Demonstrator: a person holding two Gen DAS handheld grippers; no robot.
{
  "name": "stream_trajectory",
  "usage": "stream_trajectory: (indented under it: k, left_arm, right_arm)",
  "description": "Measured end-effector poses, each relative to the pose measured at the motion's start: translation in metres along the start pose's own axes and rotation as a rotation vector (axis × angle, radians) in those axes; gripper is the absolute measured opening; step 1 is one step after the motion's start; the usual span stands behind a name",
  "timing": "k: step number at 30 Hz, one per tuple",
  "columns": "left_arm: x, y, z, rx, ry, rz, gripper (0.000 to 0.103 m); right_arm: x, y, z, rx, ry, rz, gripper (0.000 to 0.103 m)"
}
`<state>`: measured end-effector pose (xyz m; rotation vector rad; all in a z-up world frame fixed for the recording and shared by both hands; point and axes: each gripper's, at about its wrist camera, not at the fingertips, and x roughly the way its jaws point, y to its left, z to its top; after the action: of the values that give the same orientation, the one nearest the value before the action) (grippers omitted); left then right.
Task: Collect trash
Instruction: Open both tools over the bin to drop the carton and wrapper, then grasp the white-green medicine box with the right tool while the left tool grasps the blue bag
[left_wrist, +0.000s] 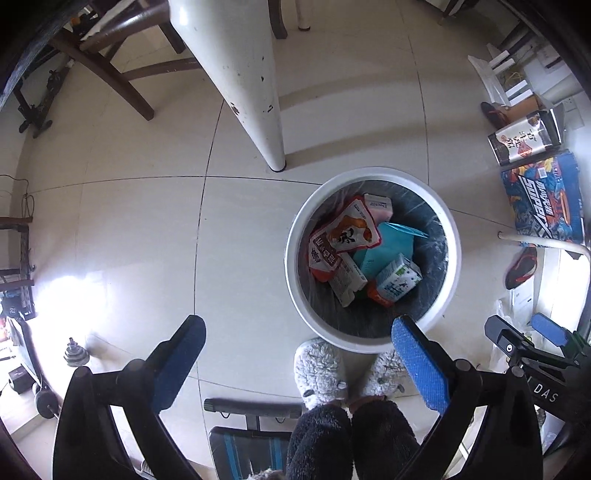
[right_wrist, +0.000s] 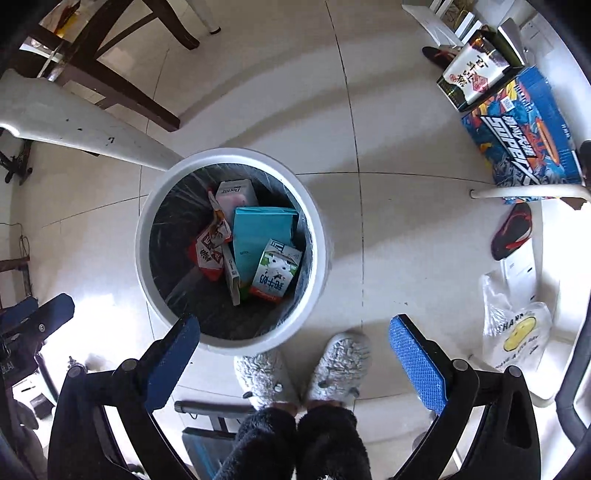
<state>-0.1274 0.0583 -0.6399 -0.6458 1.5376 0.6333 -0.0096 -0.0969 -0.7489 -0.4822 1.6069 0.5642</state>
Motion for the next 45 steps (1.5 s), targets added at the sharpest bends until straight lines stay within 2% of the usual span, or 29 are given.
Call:
stream_trajectory:
  k: [5,13,21,32,37,39,45]
  left_arm:
    - [-0.030,-0.005,-0.015,0.005,-0.006,-0.014,0.103]
    - [-0.089,-0.015,-0.044,0.014,0.001,-0.029,0.103]
    - [-0.173,-0.020,-0.068,0.044,-0.026,-0.043,0.103]
    - [-0.295,-0.023,-0.090,0.068,-0.136,-0.089,0.103]
    - [-0.360,-0.032,-0.073,0.115,-0.279,-0.071,0.103]
    - [-0.387,-0.041,-0.052,0.128,-0.361,-0.048,0.103]
    - [-0.445,-0.066,0.013,0.135,-0.496,0.022,0.103]
  right_arm:
    - [-0.034,0.000,-0.010,-0.005,-0.010,-0.008,0.103]
    - [-0.109,0.002,-0.033,-0.025,-0.033,-0.005,0.103]
    - [-0.216,0.000,-0.059,-0.012,-0.065,0.019,0.103]
    - [-0.359,0.002,-0.091,-0.008,-0.110,0.071,0.103]
    - [-0.418,0.003,-0.090,0.033,-0.154,0.118,0.103]
    - [-0.452,-0.002,-0.080,0.067,-0.209,0.149,0.103]
    - [-0.535,-0.038,-0.040,0.196,-0.359,0.190,0.103]
